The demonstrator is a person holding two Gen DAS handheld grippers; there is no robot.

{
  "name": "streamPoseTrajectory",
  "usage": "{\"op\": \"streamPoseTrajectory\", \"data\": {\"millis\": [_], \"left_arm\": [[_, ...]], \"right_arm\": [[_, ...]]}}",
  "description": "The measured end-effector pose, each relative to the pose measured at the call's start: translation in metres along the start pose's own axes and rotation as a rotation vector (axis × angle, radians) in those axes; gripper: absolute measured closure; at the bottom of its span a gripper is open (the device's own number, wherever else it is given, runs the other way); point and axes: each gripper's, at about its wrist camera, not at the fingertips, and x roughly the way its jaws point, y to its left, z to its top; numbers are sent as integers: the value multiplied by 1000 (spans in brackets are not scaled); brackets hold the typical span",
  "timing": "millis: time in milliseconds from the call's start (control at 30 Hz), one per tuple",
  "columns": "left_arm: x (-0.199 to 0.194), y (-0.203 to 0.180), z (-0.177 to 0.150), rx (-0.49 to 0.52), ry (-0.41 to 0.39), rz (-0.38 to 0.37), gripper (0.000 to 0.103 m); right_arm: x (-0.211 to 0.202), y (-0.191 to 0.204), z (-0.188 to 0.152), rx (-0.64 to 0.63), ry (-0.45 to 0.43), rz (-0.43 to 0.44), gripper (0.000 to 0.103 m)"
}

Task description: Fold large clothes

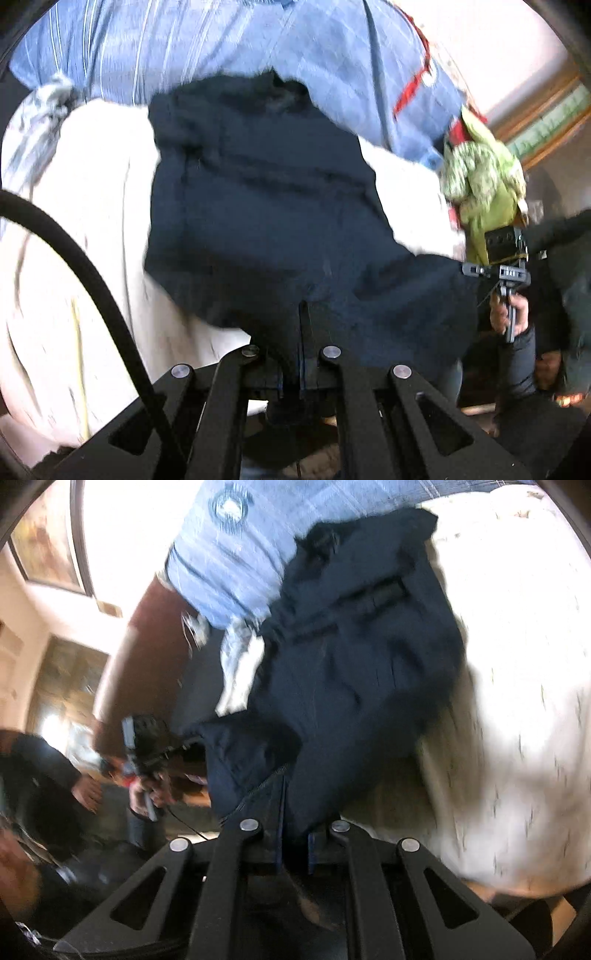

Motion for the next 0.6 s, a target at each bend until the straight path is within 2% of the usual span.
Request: {"op": "streamPoseTrajectory", "data": {"millis": [133,300,467,600], "left_arm": [[8,5,56,-7,-31,66,99],[34,21,135,-19,-98,185,99],[79,68,213,-128,-98,211,98],[117,110,251,-203,-74,221,96]], "right_arm": [[0,3,54,9,-38,1,94],[9,1,131,17,-70,-20,94],[26,-17,207,44,-89,-54,94],[54,-55,261,115,-79,-70,94]]}}
